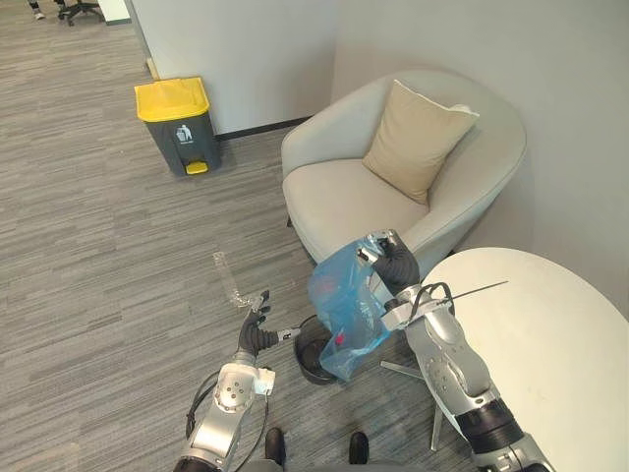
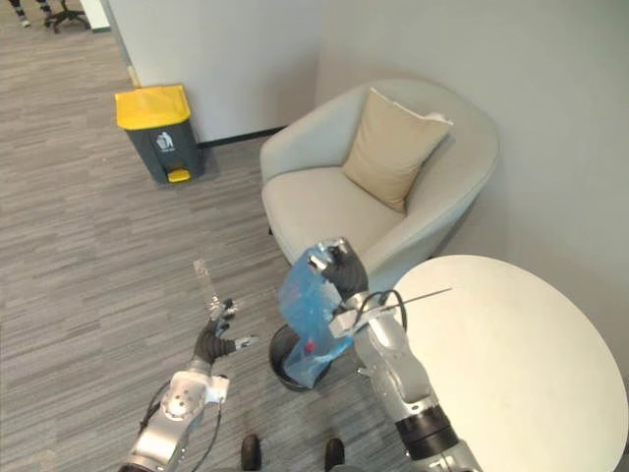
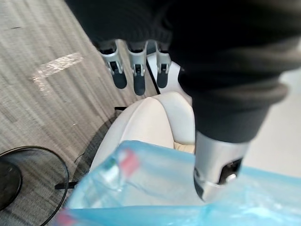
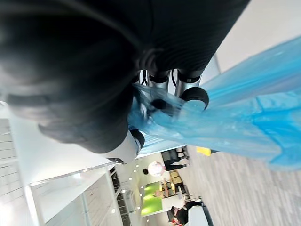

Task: Gather rubbish on tea table into small bin, then transfer packed bag to large trash can.

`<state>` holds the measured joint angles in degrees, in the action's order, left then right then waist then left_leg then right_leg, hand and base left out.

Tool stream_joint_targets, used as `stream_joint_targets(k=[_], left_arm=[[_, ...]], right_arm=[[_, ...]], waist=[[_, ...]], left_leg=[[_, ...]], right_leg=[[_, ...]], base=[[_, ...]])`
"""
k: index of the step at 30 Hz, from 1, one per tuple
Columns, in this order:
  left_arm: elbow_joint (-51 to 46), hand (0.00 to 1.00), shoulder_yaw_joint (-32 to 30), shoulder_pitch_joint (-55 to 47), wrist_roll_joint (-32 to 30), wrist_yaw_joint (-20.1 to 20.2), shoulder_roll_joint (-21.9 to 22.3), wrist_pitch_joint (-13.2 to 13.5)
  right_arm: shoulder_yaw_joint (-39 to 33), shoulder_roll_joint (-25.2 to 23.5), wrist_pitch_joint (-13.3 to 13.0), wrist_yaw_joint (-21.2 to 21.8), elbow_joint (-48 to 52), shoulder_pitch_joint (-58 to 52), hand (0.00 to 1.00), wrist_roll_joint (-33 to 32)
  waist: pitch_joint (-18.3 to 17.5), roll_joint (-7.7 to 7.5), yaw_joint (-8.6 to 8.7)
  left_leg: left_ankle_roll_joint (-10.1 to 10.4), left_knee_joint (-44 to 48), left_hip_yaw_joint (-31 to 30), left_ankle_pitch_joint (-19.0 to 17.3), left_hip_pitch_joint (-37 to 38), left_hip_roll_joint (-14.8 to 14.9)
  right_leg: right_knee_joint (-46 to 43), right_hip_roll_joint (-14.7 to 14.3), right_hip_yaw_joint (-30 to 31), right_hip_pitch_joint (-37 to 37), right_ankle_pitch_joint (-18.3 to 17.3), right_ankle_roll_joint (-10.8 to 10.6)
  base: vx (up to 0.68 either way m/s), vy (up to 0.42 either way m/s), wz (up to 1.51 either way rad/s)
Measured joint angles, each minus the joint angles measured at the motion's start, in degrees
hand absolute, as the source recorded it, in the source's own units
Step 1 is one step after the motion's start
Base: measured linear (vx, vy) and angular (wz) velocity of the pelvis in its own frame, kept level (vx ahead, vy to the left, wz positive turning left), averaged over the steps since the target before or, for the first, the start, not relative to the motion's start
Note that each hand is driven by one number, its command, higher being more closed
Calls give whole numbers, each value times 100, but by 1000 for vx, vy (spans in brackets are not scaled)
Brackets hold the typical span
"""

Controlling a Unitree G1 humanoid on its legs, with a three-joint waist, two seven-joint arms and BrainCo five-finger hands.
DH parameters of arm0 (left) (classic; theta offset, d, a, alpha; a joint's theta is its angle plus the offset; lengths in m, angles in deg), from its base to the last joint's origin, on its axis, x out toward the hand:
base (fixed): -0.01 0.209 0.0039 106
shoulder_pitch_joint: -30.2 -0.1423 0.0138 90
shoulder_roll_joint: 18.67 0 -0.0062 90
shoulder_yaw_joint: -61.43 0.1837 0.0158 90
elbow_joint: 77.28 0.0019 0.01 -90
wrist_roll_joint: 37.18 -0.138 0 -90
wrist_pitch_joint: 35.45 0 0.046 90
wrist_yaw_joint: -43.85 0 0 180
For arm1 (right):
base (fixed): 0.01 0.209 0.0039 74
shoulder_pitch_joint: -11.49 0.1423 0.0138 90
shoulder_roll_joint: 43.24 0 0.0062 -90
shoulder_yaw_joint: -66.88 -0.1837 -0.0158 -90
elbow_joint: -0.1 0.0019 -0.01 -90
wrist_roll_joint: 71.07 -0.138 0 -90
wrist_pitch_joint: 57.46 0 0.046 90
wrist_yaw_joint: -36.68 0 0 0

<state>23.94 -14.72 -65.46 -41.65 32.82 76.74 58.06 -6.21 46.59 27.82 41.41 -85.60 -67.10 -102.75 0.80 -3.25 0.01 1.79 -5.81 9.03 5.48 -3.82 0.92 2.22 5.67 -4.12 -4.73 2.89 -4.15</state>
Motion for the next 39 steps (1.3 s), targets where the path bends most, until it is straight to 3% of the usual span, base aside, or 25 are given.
stream_joint_targets(k=[17,22,26,32,39], left_arm=[[-392,0,481,0,-110,-134,211,-13],[-665,0,539,3,-378,-152,211,-19],[-1199,0,443,64,-784,-155,-96,11],[-1603,0,157,69,-804,-155,-421,118],[-1875,0,105,59,-786,-158,-442,126]], right_arm=[[317,-6,-1,-369,-84,614,100,436],[425,-9,-1,-310,-85,652,100,438],[592,48,-1,-126,-83,658,100,193],[857,207,-1,146,-25,742,100,-61],[907,264,-5,234,395,851,100,-221]], waist=[[-5,4,1],[-25,8,-2],[-92,28,0],[-170,76,-7],[-229,65,-19]], left_leg=[[-21,-3,91,15,101,27],[-27,-3,84,21,107,-2],[-29,-6,123,21,171,-18],[-31,-8,123,17,200,-45],[-30,-8,123,17,204,-57]], right_leg=[[30,-46,102,67,17,20],[17,-43,90,70,15,17],[-6,-32,112,94,12,15],[-55,-4,114,99,-51,41],[-93,8,112,81,-71,51]], base=[[5,3,-4],[0,0,0],[4,19,-5],[-1,4,-1],[0,0,0]])
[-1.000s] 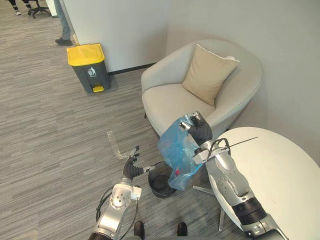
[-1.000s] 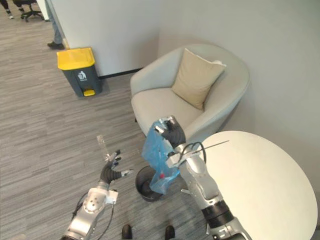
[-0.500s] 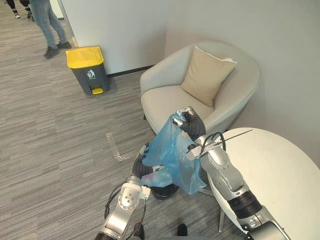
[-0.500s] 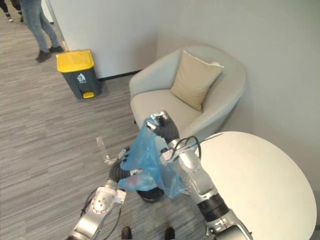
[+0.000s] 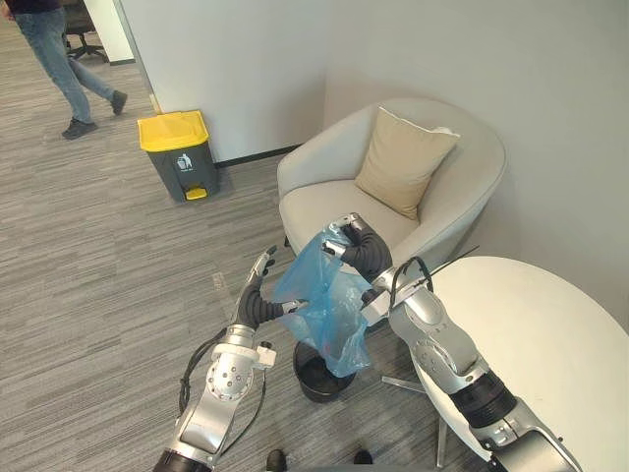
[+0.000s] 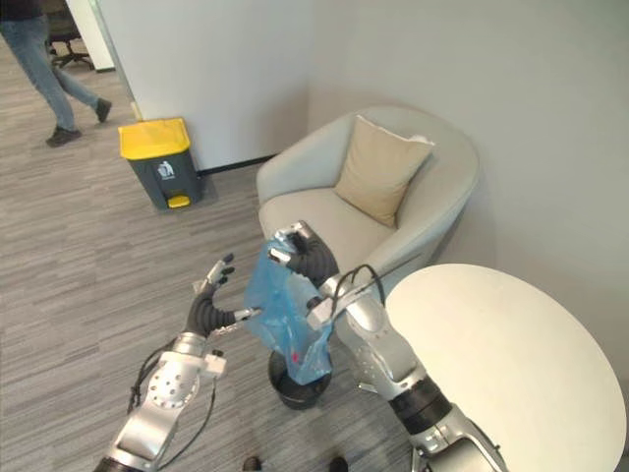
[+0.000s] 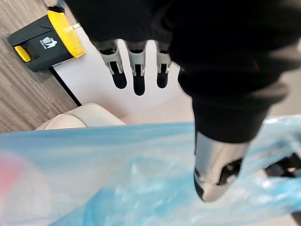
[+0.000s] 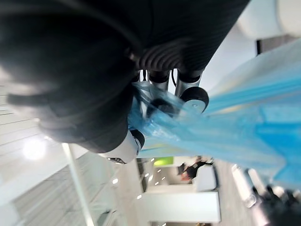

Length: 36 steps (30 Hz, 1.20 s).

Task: Gather rubbish on tea table into small bin, then transfer packed bag to large trash can.

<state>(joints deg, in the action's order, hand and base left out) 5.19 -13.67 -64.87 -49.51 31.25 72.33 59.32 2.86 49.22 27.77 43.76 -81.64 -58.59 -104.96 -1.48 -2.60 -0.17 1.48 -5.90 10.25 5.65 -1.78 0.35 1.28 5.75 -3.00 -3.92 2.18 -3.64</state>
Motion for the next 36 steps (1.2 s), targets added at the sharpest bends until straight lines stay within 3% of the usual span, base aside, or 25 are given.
stream_joint_targets(k=[15,23,30,36], left_arm=[[11,0,-73,185,-4,98,-286,0],[360,0,692,444,194,706,-440,161],[750,0,1269,611,469,937,-386,222],[915,0,1380,609,438,941,-390,259]], right_arm=[[137,32,1,181,-3,7,100,-53],[186,0,2,190,310,52,100,-234],[401,-92,1,185,460,275,100,-213],[488,-228,1,137,460,336,100,-198]], waist=[[-98,10,-1],[-103,5,-23],[-106,5,-8],[-107,4,-10]], left_leg=[[14,-5,7,-33,123,-3],[-19,-3,18,-10,122,-6],[-16,-3,94,-14,122,-1],[-15,-3,126,-21,122,-1]], right_leg=[[-3,6,2,101,-52,-20],[-3,5,22,101,-34,-2],[-3,-4,96,68,0,-50],[-8,-5,133,45,2,-52]], base=[[0,0,0],[0,0,0],[11,3,-5],[1,3,-2]])
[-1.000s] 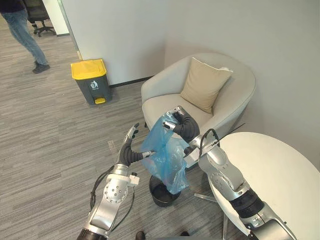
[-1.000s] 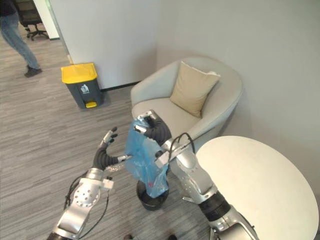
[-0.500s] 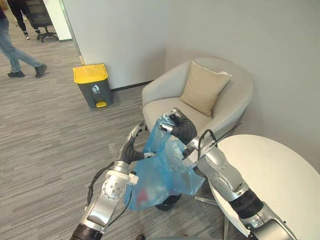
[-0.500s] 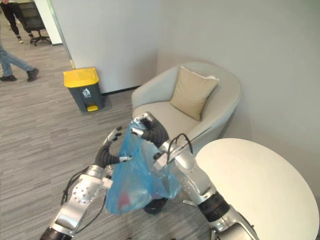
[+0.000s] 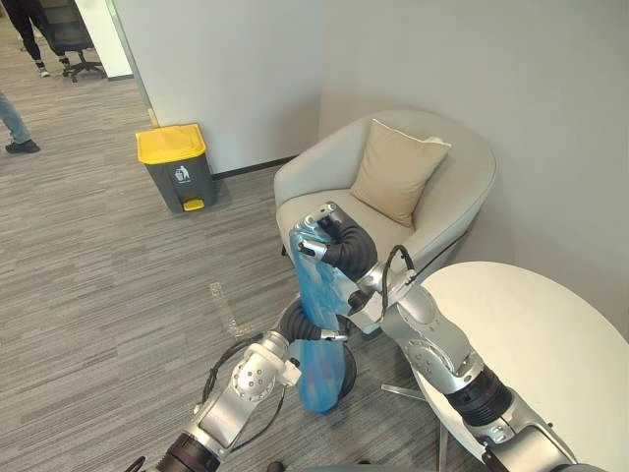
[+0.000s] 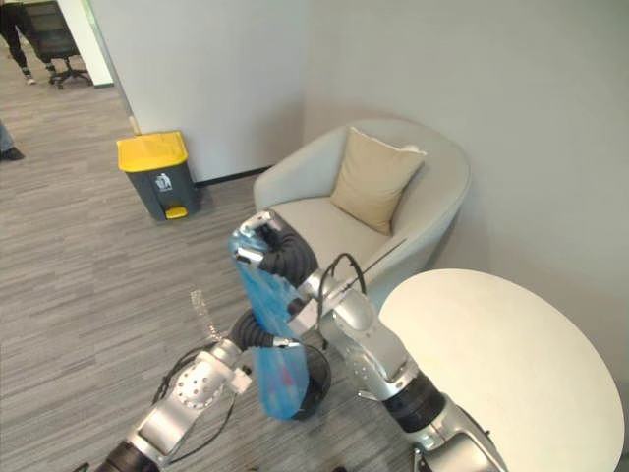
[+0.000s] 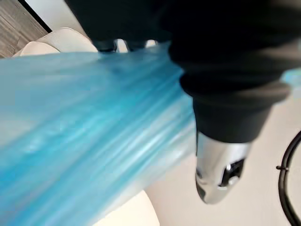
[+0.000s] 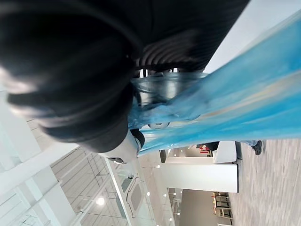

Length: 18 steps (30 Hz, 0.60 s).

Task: Gather rubbish on tea table into small bin, then transfer packed bag to large trash can.

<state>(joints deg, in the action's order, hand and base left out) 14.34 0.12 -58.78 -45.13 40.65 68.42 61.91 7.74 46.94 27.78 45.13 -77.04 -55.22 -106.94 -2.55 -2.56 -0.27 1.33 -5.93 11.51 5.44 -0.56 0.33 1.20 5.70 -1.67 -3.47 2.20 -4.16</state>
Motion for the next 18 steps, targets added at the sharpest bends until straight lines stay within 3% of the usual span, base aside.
stream_joint_targets(k=[6,10,18], left_arm=[[238,0,-109,-136,-371,-215,3,121],[486,0,-490,-357,-456,-325,14,86],[636,0,-687,-650,-326,-216,226,-53]], right_arm=[[142,-23,0,-67,-4,151,100,221],[145,-34,5,-71,-11,151,100,229],[180,-288,8,-66,-23,159,100,230]], waist=[[-5,-6,-3],[-5,-7,-5],[-5,-8,-16]], left_leg=[[1,0,29,-1,-30,1],[0,0,24,-1,-31,1],[1,-3,-29,-1,-38,-1]], right_leg=[[-55,-3,36,-59,-2,-1],[-69,-2,32,-65,-12,-2],[-96,8,-31,-72,-96,31]], base=[[-5,3,-3],[0,0,0],[2,2,4]])
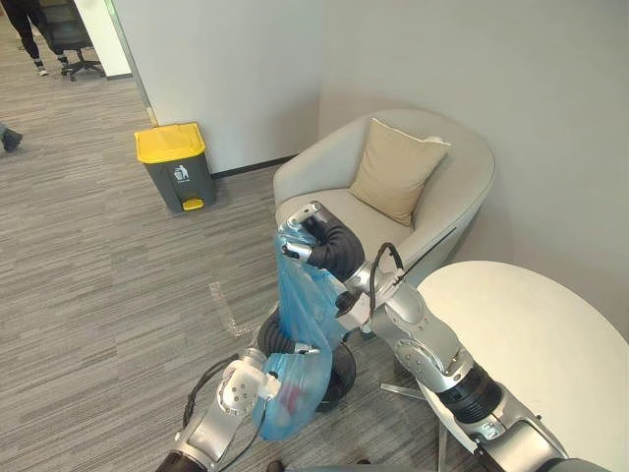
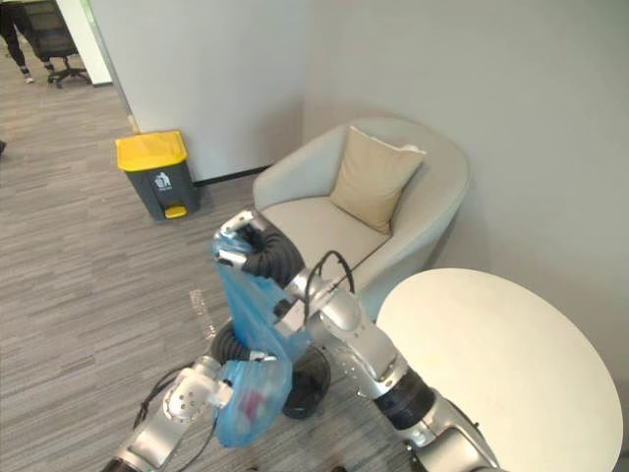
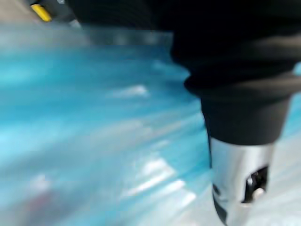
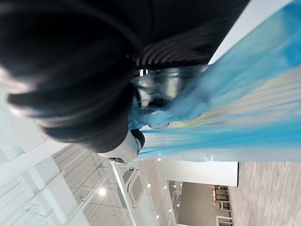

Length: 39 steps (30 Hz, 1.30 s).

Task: Gather rubbish on tea table into small bin, then transfer packed bag to large trash can.

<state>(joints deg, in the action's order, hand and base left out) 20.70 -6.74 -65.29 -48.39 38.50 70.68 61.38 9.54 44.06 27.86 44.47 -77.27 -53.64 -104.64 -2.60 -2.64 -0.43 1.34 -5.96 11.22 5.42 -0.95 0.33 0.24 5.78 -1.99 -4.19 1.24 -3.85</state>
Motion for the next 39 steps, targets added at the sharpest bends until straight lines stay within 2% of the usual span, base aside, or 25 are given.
stream_joint_targets(k=[5,6,12,15,16,19,23,34,35,39], left_arm=[[80,0,112,-25,-4,108,4,-6],[96,100,165,-23,-4,108,2,-6],[351,100,237,48,-2,-24,153,-56],[669,100,248,358,-241,-211,386,-294],[1073,100,234,697,-283,-332,545,-365],[1331,100,170,1010,-342,-472,637,-531],[1334,100,39,1044,-330,-662,629,-590],[1284,100,-515,1010,-198,-847,632,-605],[1228,100,-544,986,-195,-854,622,-605],[914,100,-648,833,-95,-920,631,-604]], right_arm=[[210,-109,1,-1,-44,263,100,-2],[246,-211,1,-3,-133,322,100,-3],[602,-482,0,-7,-326,389,100,-22],[865,-524,12,0,-445,379,100,-24],[925,-590,16,0,-464,266,100,-25],[926,-626,25,8,-500,121,100,-93],[843,-639,22,13,-504,95,100,-308],[532,-636,23,106,-912,-580,100,-121],[464,-624,23,107,-913,-627,0,32],[229,-579,15,86,-911,-797,0,544]], waist=[[-1,-1,6],[-1,-1,7],[-6,-9,15],[-14,-22,24],[-25,-40,48],[-35,-60,113],[-36,-66,209],[-21,-111,213],[-20,-112,214],[-13,-123,213]], left_leg=[[0,1,-1,1,-1,2],[0,1,0,0,-2,2],[7,0,7,-13,-10,4],[31,0,5,-29,-19,28],[45,1,-6,-38,-54,31],[4,3,29,-9,-95,26],[5,4,68,-10,-88,24],[68,3,57,-57,-65,39],[67,3,56,-59,-65,47],[67,4,35,-63,-67,49]], right_leg=[[1,-2,-3,0,19,-32],[2,-2,0,-1,20,-31],[12,-1,8,-3,18,-18],[25,1,12,-4,30,-25],[66,0,12,-9,51,-2],[161,-4,53,-13,156,-24],[206,-24,98,-7,192,-21],[209,-29,90,18,191,-20],[209,-28,88,19,190,-20],[211,-27,69,26,188,-22]], base=[[0,0,0],[0,0,0],[0,0,0],[0,0,0],[0,0,0],[3,4,-6],[8,7,-7],[0,0,0],[0,0,0],[7,1,2]])
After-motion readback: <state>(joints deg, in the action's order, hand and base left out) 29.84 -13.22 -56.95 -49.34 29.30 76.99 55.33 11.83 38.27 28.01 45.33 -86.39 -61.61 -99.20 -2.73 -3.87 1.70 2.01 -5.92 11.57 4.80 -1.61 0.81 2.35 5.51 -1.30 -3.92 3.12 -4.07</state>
